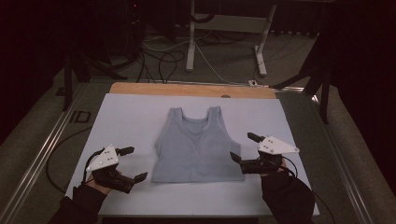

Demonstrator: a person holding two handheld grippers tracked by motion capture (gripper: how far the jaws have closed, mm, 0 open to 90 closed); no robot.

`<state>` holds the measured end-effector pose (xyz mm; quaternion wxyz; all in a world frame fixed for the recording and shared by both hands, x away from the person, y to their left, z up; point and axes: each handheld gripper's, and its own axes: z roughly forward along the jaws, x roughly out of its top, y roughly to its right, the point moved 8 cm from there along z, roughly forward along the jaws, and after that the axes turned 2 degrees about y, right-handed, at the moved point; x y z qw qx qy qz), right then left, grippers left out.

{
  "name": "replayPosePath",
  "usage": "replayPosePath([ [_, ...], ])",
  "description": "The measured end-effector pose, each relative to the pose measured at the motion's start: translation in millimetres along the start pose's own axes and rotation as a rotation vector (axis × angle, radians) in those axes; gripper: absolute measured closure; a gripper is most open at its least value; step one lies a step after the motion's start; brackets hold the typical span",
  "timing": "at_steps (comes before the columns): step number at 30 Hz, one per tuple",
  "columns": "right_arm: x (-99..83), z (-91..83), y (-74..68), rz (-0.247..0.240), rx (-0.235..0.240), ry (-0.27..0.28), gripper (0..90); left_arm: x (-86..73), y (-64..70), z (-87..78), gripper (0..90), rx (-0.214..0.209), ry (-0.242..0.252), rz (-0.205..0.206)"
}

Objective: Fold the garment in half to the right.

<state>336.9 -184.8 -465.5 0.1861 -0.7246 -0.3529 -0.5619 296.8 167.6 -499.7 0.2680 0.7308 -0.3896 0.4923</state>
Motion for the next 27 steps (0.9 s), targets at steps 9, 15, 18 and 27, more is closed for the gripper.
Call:
replayPosePath([
  [9, 37.0, 28.6, -4.5, -0.059, 0.054, 0.037, 8.9, 7.7, -1.6, 1.0, 0.0, 0.016, -0.021, 0.019],
  [15, 56.5, 48.9, -5.5, -0.083, 0.083, 0.048, 8.9, 13.4, -1.8, 4.5, 0.0, 0.009, -0.045, 0.012],
  [18, 64.5, 60.2, -4.7, -0.088, 0.094, 0.051, 8.9, 19.8, -1.5, 4.5, 0.0, 0.017, -0.049, 0.014],
  [27, 78.3, 100.3, -7.2, -0.094, 0.141, 0.039, 8.9, 31.5, 0.5, 7.6, 0.0, 0.082, -0.057, -0.003],
])
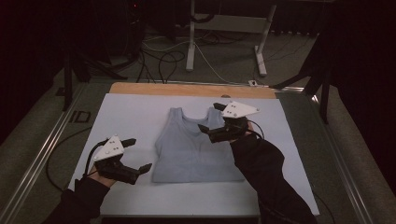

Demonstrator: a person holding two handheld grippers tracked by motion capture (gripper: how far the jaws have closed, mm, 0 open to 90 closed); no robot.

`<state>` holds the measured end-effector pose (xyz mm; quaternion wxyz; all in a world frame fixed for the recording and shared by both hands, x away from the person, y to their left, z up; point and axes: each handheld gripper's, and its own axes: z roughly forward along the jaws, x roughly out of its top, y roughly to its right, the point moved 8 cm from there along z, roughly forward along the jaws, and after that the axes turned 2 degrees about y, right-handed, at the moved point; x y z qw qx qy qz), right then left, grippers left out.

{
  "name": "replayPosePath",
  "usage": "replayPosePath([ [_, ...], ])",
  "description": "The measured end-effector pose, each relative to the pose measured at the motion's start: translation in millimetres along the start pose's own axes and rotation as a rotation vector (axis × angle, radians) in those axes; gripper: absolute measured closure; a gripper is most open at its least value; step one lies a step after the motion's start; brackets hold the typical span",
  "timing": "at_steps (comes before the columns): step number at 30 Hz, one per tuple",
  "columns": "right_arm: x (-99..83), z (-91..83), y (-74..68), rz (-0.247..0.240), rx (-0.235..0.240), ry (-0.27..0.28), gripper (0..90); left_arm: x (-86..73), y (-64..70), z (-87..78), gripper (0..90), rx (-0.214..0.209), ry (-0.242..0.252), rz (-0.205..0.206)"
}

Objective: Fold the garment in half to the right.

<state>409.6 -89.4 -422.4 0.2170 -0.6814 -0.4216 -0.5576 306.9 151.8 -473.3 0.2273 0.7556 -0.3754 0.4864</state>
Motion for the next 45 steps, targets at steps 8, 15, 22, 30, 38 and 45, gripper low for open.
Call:
replayPosePath([
  [8, 8.8, 32.1, 3.4, 0.008, 0.028, -0.009, 8.9, 0.3, 4.8, 8.6, 0.0, -0.002, -0.014, -0.018],
  [15, 4.9, 57.1, 6.1, 0.031, 0.039, -0.023, 8.9, -1.6, 0.1, 15.6, 0.0, 0.053, -0.031, -0.051],
  [22, 2.0, 76.5, 10.4, 0.056, 0.045, -0.025, 8.9, -8.2, 0.5, 28.2, 0.0, 0.062, -0.05, -0.061],
  [30, -6.8, 100.5, 15.3, 0.077, 0.052, -0.048, 9.0, -21.7, -1.1, 43.2, 0.0, 0.028, -0.091, -0.1],
  [38, -21.3, 122.7, 18.2, 0.087, 0.063, -0.088, 8.9, -42.2, -0.2, 57.7, 0.1, -0.005, -0.149, -0.153],
  [45, -30.6, 136.2, 15.0, 0.093, 0.074, -0.106, 8.9, -66.1, -4.2, 70.2, 0.2, -0.039, -0.243, -0.181],
])
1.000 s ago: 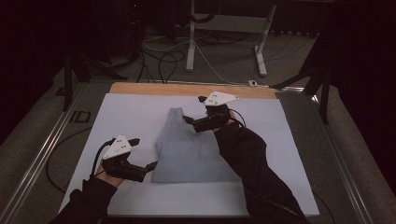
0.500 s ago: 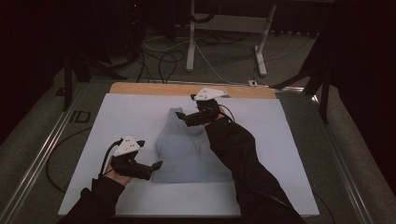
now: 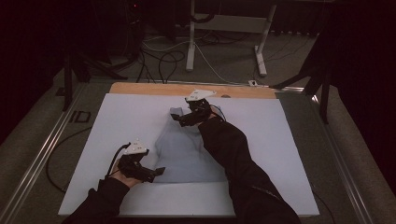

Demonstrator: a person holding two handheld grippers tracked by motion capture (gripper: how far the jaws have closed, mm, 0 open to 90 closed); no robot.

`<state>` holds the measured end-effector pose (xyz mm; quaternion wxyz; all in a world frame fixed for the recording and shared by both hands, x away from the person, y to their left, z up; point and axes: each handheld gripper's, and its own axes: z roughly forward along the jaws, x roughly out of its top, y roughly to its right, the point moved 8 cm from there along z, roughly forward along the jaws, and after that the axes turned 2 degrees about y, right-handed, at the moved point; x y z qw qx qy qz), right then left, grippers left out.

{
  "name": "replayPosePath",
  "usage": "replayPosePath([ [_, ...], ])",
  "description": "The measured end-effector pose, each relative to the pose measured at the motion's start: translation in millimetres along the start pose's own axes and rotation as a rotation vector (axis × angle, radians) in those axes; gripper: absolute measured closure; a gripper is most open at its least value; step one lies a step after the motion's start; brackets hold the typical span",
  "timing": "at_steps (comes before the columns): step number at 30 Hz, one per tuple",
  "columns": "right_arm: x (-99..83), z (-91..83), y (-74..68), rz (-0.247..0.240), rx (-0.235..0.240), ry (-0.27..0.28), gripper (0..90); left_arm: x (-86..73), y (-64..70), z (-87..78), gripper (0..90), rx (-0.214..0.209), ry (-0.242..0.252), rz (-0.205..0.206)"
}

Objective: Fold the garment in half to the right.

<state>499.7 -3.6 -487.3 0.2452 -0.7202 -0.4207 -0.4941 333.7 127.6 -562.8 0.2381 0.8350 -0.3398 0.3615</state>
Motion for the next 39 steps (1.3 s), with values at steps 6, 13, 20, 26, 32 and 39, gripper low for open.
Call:
replayPosePath([
  [6, -4.7, 7.1, -2.7, -0.001, 0.011, -0.012, 8.9, -8.6, 4.2, 11.3, 10.9, -0.042, -0.053, 0.003],
  [13, -8.9, 11.9, -4.0, 0.001, 0.014, -0.028, 8.9, -17.8, 2.9, 14.7, 25.5, -0.061, -0.12, -0.043],
  [20, -11.9, 14.1, -3.5, 0.002, 0.015, -0.032, 8.9, -23.1, 13.1, 10.6, 43.3, -0.073, -0.128, -0.055],
  [26, -12.9, 15.3, -4.7, -0.004, 0.019, -0.038, 9.0, -24.0, 27.1, 11.2, 51.1, -0.085, -0.118, -0.063],
  [32, -12.1, 17.3, -4.7, -0.001, 0.02, -0.04, 8.9, -24.3, 41.7, 17.3, 60.5, -0.044, -0.138, 0.008],
  [39, -10.6, 22.2, -4.3, 0.005, 0.019, -0.046, 11.2, -22.0, 43.1, 17.6, 81.0, -0.038, -0.144, 0.012],
])
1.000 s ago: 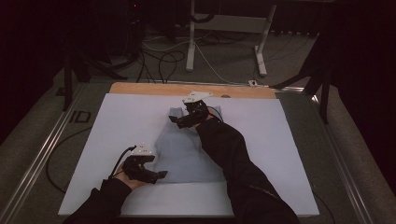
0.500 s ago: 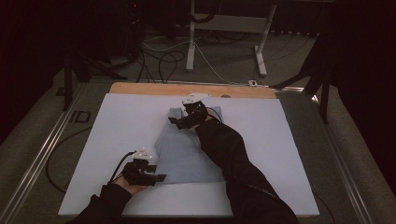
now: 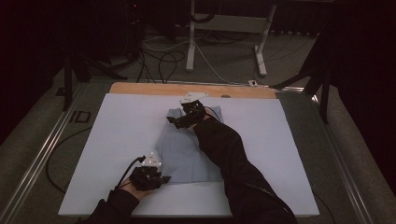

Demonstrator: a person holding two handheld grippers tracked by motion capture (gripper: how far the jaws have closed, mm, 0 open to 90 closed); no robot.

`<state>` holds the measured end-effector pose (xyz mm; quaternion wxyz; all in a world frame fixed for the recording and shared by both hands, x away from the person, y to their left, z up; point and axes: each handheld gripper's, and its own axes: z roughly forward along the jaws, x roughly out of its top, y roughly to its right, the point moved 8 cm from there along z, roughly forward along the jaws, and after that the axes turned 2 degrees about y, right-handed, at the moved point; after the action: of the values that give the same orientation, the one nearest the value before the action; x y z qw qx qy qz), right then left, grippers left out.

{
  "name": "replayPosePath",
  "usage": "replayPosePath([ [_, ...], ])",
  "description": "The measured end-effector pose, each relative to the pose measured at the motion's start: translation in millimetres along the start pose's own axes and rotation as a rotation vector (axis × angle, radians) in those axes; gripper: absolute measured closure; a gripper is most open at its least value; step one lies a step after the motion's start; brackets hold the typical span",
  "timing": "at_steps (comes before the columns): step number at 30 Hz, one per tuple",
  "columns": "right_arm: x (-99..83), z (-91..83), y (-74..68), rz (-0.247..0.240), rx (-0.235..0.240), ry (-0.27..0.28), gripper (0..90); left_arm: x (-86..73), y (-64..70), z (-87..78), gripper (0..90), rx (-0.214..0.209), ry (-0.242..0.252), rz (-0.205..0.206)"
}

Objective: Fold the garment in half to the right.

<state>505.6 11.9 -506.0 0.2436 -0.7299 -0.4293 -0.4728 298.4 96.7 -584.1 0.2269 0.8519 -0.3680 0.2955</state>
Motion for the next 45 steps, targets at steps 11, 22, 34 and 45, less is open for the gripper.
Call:
replayPosePath([
  [11, 3.1, 14.7, 10.6, 0.051, -0.002, -0.031, 11.4, 12.4, 2.5, -12.5, 86.0, -0.026, 0.087, -0.018],
  [22, 3.4, 45.0, 26.2, 0.096, -0.038, -0.075, 9.4, 14.1, -0.8, -13.5, 85.9, -0.008, 0.122, -0.016],
  [34, -23.9, 77.1, 37.6, 0.163, -0.146, -0.258, 42.3, 16.2, -1.6, -12.7, 86.0, -0.024, 0.125, -0.047],
  [45, -39.2, 93.8, 36.8, 0.12, -0.178, -0.373, 50.4, 18.2, 1.7, -12.5, 86.1, -0.022, 0.127, -0.042],
])
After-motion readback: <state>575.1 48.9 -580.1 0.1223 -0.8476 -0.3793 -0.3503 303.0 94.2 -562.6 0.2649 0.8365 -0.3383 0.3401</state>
